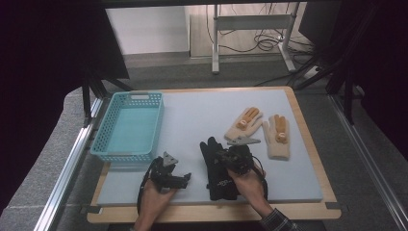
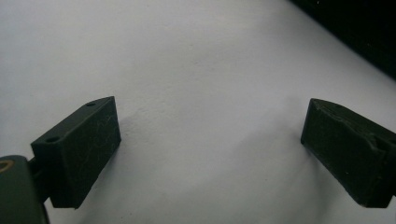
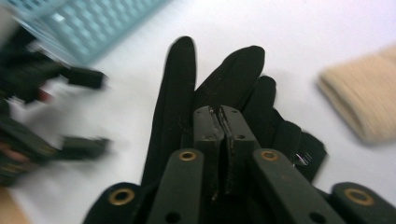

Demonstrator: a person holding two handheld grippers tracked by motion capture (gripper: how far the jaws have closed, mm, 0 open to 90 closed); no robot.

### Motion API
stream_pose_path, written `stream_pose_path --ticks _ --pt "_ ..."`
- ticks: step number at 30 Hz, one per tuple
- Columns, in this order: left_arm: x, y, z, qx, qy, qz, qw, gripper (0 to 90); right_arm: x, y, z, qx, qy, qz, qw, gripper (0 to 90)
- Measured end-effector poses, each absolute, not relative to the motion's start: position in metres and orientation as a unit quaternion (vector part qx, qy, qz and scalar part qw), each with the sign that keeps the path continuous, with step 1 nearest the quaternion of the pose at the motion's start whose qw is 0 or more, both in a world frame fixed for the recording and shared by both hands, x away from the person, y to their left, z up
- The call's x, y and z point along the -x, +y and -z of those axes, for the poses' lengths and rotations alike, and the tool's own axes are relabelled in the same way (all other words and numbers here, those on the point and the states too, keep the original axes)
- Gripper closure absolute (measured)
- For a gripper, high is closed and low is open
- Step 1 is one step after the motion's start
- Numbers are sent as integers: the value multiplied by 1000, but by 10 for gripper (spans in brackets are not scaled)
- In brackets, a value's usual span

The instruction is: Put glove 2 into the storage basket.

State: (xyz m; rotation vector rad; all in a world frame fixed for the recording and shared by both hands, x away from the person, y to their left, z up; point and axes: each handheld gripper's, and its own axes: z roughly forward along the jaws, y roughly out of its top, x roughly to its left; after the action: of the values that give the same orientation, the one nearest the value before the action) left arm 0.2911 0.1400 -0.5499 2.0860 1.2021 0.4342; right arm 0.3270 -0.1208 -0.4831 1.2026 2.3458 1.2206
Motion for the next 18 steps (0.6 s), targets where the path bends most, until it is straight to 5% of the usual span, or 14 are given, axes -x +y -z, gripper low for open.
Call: stream_pose_path --ticks 4,9,13,18 --pt "-291 140 550 -800 464 -166 342 50 -334 -137 494 -410 809 -399 136 637" --pt "-291 140 550 -803 461 -166 339 50 -352 -151 483 -398 814 -391 158 629" --pt "-291 140 550 -801 463 -166 341 50 -378 -141 490 -391 828 -383 121 580" --pt "-291 140 550 -801 464 -166 342 50 -394 -127 507 -406 841 -347 86 851"
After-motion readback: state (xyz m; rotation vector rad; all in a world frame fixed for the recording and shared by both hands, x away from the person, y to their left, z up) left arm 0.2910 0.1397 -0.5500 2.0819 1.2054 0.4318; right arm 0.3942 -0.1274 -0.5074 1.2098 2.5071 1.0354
